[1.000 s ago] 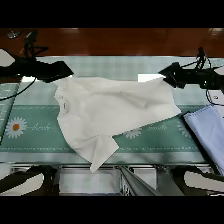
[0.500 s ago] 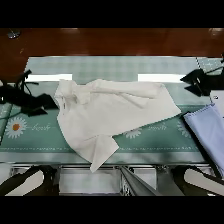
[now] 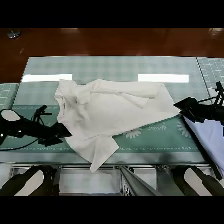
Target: Fold the shirts.
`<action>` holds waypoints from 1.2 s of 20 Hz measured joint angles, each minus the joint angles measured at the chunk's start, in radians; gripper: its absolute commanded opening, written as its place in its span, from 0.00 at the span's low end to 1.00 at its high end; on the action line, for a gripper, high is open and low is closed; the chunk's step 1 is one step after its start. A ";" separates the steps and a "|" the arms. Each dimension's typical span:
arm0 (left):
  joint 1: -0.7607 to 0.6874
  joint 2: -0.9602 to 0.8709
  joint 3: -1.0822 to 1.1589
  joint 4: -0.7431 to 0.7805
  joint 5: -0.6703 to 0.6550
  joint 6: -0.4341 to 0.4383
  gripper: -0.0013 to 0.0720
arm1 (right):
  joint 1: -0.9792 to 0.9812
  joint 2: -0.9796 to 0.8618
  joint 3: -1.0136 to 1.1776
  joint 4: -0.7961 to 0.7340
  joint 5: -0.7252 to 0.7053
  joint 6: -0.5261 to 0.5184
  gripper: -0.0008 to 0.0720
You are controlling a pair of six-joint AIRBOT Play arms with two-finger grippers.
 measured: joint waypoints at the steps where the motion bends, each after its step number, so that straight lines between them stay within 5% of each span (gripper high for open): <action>1: -0.005 0.002 -0.016 -0.018 0.008 0.004 0.97 | -0.001 0.006 -0.009 0.000 0.001 -0.003 0.87; 10: -0.098 0.003 -0.138 -0.136 0.113 0.014 0.94 | -0.001 0.021 -0.029 0.005 0.006 -0.008 0.87; 11: -0.127 0.004 -0.150 -0.164 0.141 0.013 0.62 | -0.001 0.021 -0.030 0.007 0.005 -0.008 0.87; 12: -0.160 0.003 -0.159 -0.179 0.194 0.014 0.04 | -0.001 0.021 -0.030 0.006 0.006 -0.005 0.87; 16: -0.206 0.004 -0.139 -0.189 0.307 0.053 0.06 | -0.001 0.021 -0.030 -0.003 -0.003 0.008 0.87; 24: 0.038 0.023 0.008 -0.072 0.191 0.098 0.06 | -0.001 0.011 -0.030 -0.243 -0.025 0.175 0.87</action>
